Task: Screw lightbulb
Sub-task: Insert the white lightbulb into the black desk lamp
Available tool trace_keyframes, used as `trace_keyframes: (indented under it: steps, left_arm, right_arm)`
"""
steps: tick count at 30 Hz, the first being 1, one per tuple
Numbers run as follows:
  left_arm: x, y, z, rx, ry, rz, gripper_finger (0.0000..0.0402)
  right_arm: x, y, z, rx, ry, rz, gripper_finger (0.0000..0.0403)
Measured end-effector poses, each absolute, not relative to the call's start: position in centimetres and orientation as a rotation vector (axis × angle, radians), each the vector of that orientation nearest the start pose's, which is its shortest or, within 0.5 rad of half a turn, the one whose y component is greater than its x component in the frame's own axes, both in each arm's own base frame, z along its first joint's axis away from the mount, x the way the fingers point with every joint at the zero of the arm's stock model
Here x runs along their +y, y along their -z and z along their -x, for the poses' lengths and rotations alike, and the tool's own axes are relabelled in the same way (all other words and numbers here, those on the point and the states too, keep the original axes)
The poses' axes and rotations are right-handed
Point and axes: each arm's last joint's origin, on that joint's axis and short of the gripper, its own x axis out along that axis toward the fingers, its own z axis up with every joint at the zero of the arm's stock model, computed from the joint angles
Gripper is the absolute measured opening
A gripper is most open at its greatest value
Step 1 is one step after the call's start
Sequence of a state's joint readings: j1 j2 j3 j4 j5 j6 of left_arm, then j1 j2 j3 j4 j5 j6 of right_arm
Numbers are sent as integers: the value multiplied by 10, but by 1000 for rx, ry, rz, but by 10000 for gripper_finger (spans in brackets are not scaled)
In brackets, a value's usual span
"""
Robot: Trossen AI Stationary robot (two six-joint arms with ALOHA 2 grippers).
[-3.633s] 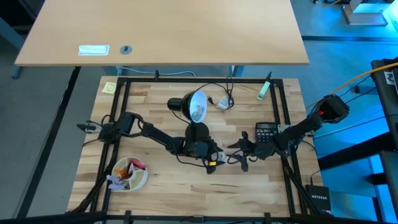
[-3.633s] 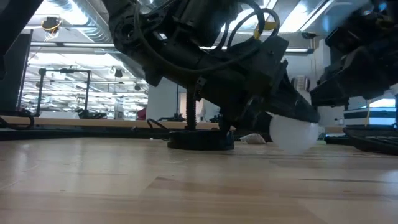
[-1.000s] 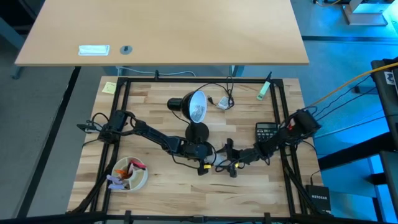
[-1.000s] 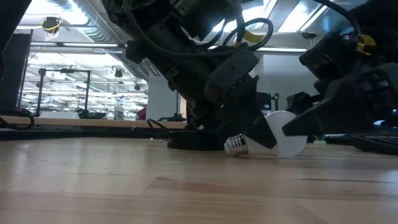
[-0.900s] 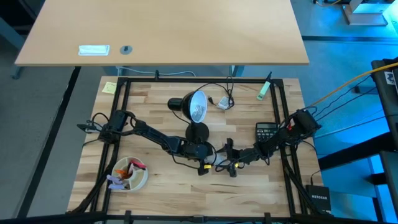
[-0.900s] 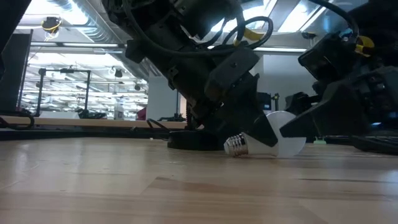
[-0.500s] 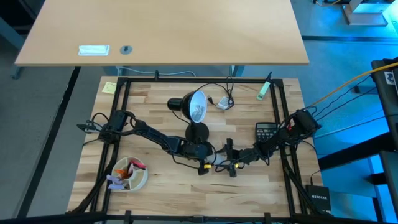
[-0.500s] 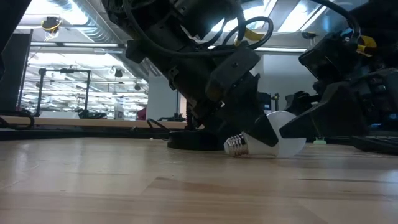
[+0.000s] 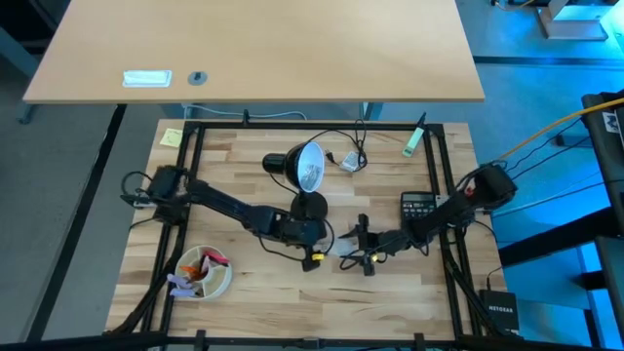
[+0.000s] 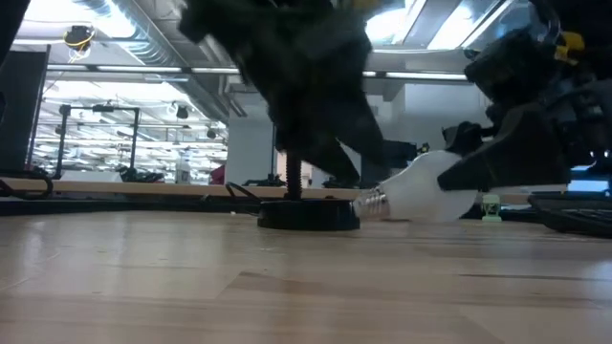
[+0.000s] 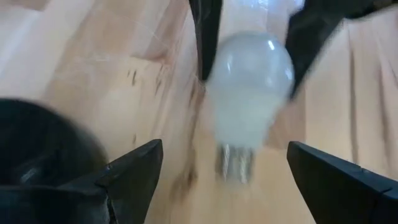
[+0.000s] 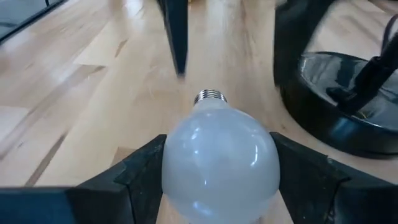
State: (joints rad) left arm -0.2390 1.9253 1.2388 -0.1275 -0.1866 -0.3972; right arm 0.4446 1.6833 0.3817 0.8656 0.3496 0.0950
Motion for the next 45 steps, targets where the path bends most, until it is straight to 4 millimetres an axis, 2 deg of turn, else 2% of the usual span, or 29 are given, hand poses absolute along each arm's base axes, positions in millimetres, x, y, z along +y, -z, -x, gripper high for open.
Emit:
trace_keyframes:
  steps: [9,12,15,21,25,30,34,40,45]
  left_arm:
    - [-116,-239,-344,787,-163,211,333]
    - [-126,-261,-327,723,-174,214,333]
    - [-127,-291,-308,635,-175,223,333]
    - [-101,-354,-262,431,-234,207,333]
    - [-77,-384,-235,325,-250,209,333]
    - [-50,-401,-219,266,-295,113,333]
    - [-27,-413,-217,262,-334,-7,333]
    - [13,-426,-220,436,-395,-65,333]
    - [38,-419,-227,630,-302,3,333]
  right_arm:
    - [92,-158,-217,380,-48,100,260]
    - [87,-173,-209,357,-40,92,260]
    - [83,-188,-201,309,-33,83,260]
    - [77,-212,-192,241,8,103,260]
    - [76,-229,-192,245,49,162,260]
    - [72,-253,-197,277,99,292,260]
    - [58,-272,-204,290,158,348,260]
    - [33,-289,-207,328,180,360,260]
    - [16,-294,-203,315,182,328,260]
